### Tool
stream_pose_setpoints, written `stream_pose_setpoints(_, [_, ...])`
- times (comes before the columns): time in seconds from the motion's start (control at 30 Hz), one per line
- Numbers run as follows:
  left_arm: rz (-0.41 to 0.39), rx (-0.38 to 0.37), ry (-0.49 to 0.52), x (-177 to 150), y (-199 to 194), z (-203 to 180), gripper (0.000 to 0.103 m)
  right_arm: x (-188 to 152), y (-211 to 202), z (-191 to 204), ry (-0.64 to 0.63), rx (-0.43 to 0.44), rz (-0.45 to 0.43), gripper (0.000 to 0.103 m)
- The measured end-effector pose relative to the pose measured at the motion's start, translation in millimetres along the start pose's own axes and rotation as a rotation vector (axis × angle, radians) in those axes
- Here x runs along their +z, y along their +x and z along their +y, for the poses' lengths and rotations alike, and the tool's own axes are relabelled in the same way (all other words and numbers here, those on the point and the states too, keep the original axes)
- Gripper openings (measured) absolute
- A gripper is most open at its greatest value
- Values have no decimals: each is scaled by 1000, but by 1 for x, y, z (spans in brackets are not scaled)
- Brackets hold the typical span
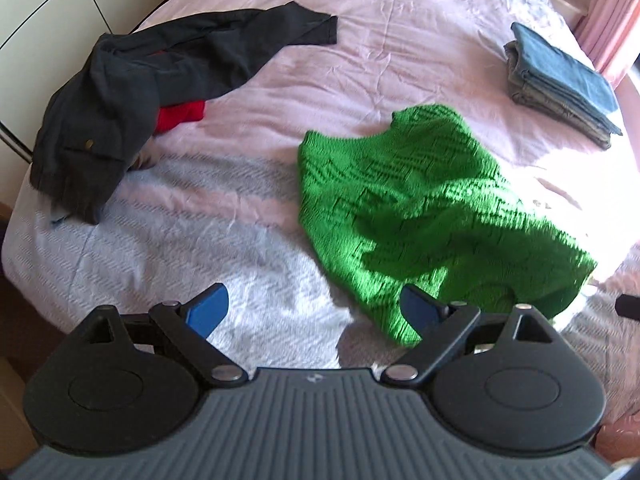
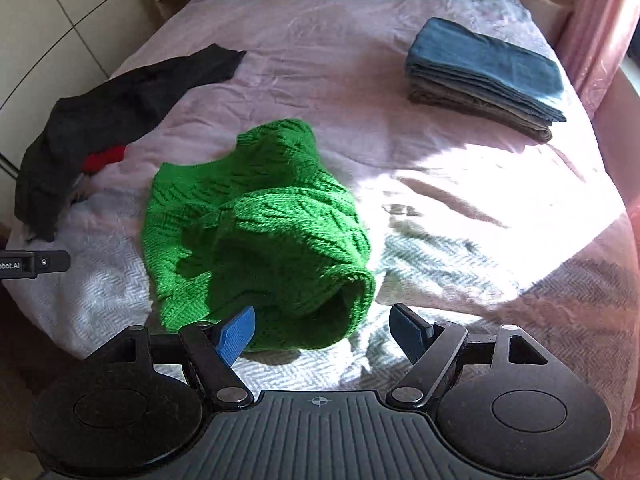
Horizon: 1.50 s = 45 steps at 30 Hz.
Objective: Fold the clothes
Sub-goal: 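Move the right gripper over the hem of the green vest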
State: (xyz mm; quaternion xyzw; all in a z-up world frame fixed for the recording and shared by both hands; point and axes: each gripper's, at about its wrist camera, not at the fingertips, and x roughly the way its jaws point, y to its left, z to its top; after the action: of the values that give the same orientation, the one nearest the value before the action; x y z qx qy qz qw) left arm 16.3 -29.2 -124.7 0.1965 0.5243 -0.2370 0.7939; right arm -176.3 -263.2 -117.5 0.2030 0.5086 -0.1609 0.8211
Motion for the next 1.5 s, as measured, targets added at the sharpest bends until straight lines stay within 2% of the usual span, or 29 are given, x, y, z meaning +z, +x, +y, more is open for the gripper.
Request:
stream_pose_setpoints(0.1, [1, 5, 19, -6, -5, -3, 91, 0, 2, 8, -27, 21, -7, 77])
stream_pose_setpoints(0.33, [-23, -7, 89, 2, -8, -4, 91, 2, 1, 20, 5, 1, -32, 77])
stream_pose_setpoints(0.63, [-25, -37, 186, 13, -5, 22, 91, -4, 12, 73, 12, -45, 0, 77])
stream_pose_setpoints(0.97, [-1, -95, 288, 7, 11, 51, 91, -29, 25, 110, 103, -111, 34, 77])
stream_pose_setpoints(1.3, [8, -120, 308, 4, 23, 74, 91, -39, 27, 128, 134, -165, 39, 77])
stream_pose_setpoints(1.5, [32, -101, 290, 6, 47, 87, 91, -38, 41, 136, 85, -179, 29, 77])
